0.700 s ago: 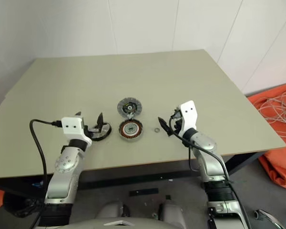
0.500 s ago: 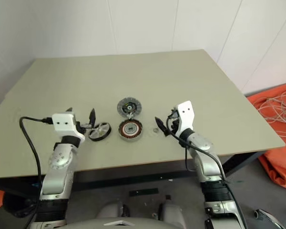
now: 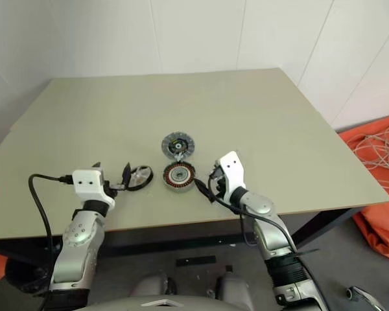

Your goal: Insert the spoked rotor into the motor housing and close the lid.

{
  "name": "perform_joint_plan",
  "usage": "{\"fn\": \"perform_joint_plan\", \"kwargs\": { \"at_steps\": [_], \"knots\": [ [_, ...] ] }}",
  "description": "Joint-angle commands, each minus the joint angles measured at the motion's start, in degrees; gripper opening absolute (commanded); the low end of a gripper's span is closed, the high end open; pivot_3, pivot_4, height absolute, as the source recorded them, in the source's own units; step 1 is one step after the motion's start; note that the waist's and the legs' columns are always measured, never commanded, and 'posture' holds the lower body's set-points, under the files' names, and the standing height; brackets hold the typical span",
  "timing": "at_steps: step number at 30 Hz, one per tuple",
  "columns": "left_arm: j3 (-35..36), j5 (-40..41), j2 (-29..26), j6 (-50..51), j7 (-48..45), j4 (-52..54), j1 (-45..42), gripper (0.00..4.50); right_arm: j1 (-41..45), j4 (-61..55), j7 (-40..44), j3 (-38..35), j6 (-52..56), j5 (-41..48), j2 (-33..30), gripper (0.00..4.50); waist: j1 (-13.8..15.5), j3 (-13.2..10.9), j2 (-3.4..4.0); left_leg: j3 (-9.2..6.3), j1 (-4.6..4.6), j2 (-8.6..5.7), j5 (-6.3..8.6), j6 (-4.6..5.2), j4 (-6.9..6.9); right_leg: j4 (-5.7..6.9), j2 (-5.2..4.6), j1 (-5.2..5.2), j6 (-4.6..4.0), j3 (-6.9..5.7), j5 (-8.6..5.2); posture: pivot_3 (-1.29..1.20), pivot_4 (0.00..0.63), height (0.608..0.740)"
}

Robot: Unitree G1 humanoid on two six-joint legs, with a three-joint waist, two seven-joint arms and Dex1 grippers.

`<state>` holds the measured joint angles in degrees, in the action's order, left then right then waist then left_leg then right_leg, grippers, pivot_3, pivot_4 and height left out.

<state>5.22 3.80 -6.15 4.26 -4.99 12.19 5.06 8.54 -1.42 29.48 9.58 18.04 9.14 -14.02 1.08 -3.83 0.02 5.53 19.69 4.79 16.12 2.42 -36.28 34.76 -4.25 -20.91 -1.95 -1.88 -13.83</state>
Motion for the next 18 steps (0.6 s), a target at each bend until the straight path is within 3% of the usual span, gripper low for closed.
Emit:
{"fn": "perform_joint_plan", "kwargs": {
  "at_steps": [1, 18],
  "knots": [
    [-1.36, -0.64, -0.76, -0.17, -1.11, 1.43, -1.07, 4.47, -0.75, -3.22, -0.89, -1.97, 0.17, 0.64, -0.36, 4.50, -0.05, 0.00, 0.00, 0.00, 0.00, 0.00, 0.00, -0.01, 0.00, 0.00, 0.00, -0.01, 0.00, 0.00, 0.00, 0.00, 0.000, 0.740],
    [0.81, 0.17, -1.28, -0.25, -0.16, 1.24, -1.68, 4.47, 5.04, 2.84, -3.14, -2.35, 1.42, -0.29, 2.23, 4.50, -0.17, 0.00, 0.00, 0.00, 0.01, 0.00, -0.06, -0.08, 0.03, 0.00, 0.00, -0.02, -0.01, -0.02, 0.00, 0.00, 0.000, 0.740]
  ]
}}
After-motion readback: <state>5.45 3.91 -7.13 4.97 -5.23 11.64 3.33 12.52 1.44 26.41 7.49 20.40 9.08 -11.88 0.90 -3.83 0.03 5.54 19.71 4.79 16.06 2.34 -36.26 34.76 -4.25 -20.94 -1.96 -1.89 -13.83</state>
